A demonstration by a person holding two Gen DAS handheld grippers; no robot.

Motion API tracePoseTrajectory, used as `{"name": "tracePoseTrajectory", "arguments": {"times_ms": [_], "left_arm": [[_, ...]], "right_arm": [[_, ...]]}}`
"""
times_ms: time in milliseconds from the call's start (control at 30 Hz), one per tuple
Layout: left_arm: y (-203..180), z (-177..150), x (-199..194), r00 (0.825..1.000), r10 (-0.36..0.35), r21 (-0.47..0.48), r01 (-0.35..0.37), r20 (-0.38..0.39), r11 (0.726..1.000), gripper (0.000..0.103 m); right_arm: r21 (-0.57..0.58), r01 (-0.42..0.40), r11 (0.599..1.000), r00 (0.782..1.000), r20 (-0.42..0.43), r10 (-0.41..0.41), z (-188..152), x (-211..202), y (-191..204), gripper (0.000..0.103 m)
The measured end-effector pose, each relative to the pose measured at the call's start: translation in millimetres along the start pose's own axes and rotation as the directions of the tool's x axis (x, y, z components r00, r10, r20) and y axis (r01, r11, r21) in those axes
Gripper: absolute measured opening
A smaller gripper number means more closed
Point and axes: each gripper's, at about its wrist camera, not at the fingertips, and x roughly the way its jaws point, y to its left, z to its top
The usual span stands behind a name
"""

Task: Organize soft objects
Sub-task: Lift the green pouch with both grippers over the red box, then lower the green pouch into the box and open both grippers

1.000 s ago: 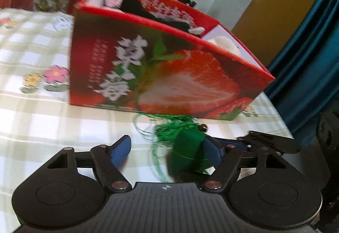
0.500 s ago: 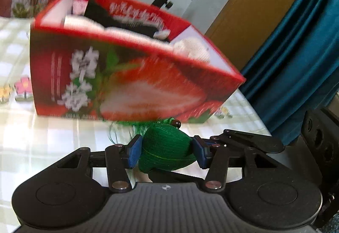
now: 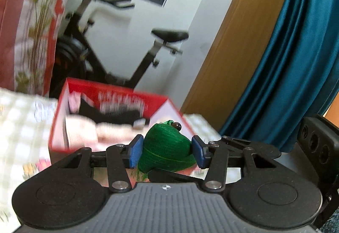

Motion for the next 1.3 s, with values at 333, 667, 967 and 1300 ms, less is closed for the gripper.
{"name": "tracePoseTrajectory", "arguments": {"times_ms": [333, 667, 967, 1300], "left_arm": [[-14, 65, -3, 0.992, 0.000, 0.078, -0.010, 0.129, 0.997, 0.051], [-4, 103, 12, 0.984, 0.004, 0.099, -0.023, 0.179, 0.995, 0.051], [26, 89, 47, 0.994, 0.040, 0.066, -0.047, 0.103, 0.997, 0.051], [54, 56, 88, 0.996, 0.088, 0.039, -0.086, -0.033, 0.995, 0.051]], "right_arm": [[-0.090, 0.030, 0.996, 0.993, 0.116, -0.019, 78, -7, -8, 0.056], [-0.149, 0.072, 0.986, 0.985, 0.163, -0.048, 124, 19, -27, 0.056], [-0.172, 0.065, 0.983, 0.996, 0.071, -0.054, 108, 73, -47, 0.056], [-0.045, 0.054, 0.998, 0.996, -0.068, -0.057, 53, 122, -62, 0.056]]}}
